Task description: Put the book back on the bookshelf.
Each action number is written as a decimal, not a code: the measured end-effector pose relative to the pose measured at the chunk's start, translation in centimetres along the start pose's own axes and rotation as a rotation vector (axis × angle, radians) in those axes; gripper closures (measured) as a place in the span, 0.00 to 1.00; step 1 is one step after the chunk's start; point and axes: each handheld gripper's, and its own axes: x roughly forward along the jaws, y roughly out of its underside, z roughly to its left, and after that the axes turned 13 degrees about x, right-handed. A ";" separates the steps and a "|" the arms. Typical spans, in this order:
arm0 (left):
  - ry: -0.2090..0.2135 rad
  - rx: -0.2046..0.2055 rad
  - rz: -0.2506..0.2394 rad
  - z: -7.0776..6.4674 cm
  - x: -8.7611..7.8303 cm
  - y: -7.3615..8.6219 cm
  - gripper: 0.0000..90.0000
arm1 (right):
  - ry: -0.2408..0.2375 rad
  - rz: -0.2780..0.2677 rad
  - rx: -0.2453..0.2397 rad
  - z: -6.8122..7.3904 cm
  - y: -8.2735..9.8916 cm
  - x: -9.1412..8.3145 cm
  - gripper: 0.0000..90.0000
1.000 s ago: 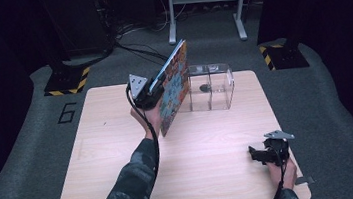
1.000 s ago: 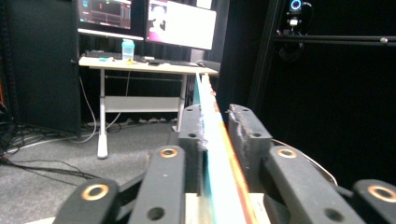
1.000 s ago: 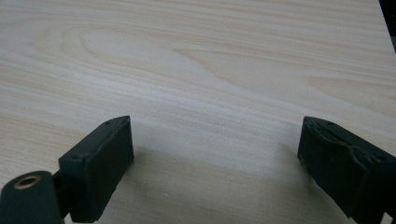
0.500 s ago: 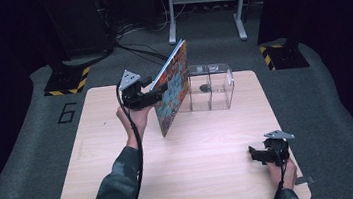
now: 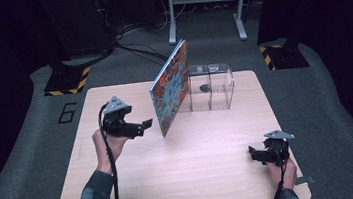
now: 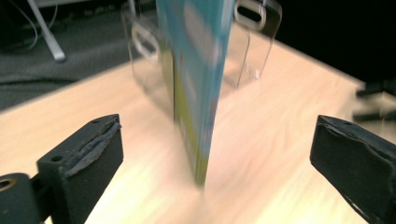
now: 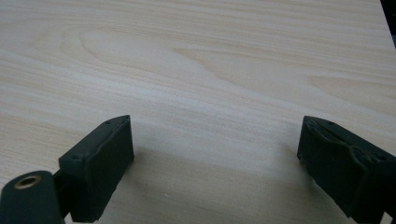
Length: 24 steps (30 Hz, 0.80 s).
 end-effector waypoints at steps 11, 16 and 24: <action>-0.034 -0.050 0.104 -0.8 -1.9 8.0 0.00 | 0.001 0.001 0.000 0.0 0.0 0.0 0.11; -0.052 -0.112 0.168 -1.2 -2.5 12.2 0.00 | 0.006 -0.001 0.007 0.1 0.0 0.1 0.11; -0.112 -0.171 0.238 -1.8 -2.9 17.4 0.00 | 0.007 0.000 0.013 0.1 0.0 0.1 0.11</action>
